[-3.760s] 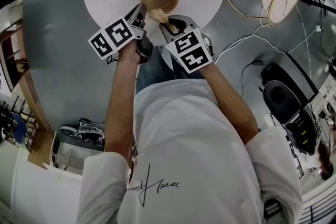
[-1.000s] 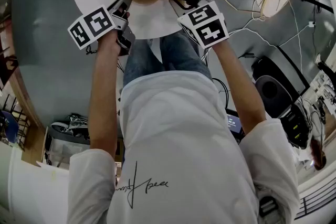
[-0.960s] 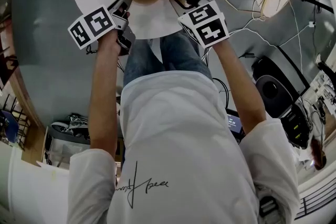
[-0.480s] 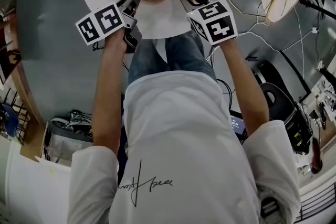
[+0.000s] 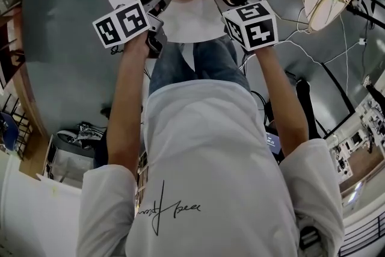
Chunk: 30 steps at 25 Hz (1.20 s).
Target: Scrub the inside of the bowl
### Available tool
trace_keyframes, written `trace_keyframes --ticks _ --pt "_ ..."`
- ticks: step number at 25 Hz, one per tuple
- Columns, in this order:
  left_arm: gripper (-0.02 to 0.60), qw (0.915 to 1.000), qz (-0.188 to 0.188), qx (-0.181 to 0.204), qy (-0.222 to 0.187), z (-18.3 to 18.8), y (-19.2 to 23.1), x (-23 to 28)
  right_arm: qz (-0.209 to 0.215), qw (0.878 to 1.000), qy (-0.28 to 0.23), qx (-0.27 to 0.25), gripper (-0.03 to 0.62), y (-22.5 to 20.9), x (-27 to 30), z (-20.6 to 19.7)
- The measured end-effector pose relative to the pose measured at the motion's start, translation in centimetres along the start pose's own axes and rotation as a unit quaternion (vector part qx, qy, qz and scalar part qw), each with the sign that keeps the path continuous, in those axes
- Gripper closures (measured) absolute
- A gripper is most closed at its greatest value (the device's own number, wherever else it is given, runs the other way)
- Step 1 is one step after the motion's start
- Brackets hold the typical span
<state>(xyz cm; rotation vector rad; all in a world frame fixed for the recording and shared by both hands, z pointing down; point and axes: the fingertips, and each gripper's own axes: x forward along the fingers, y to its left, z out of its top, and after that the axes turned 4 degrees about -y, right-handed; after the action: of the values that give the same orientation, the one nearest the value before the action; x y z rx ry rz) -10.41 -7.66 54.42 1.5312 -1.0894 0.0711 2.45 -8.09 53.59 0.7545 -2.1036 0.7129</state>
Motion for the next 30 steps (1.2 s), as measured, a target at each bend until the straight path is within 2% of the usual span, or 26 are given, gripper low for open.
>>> trace_keyframes --ticks 3,9,13,19,24,30 --pt "0.373 0.9999 0.001 0.001 -0.010 0.6 0.3 -0.9 -0.003 1.000 -0.004 0.007 0.510 0.5 0.0 0.3" --pt "0.365 0.9985 0.018 0.047 -0.019 1.3 0.1 -2.1 -0.003 1.000 -0.014 0.022 0.510 0.6 -0.4 0.7" --pt "0.370 0.9970 0.029 0.070 -0.020 1.5 0.1 -2.9 -0.014 0.999 -0.038 0.026 0.510 0.7 -1.3 1.2" --pt "0.417 0.9947 0.033 0.087 -0.044 3.1 0.1 -5.1 -0.022 0.997 -0.063 0.032 0.510 2.2 -2.0 2.4" --pt "0.443 0.9961 -0.001 0.066 -0.058 3.5 -2.1 -6.3 -0.017 0.996 -0.081 0.043 0.510 3.5 -3.4 2.8" --pt "0.524 0.9914 0.021 0.096 -0.087 4.1 -3.3 -8.1 -0.012 0.990 -0.126 0.054 0.510 4.8 -4.9 3.7"
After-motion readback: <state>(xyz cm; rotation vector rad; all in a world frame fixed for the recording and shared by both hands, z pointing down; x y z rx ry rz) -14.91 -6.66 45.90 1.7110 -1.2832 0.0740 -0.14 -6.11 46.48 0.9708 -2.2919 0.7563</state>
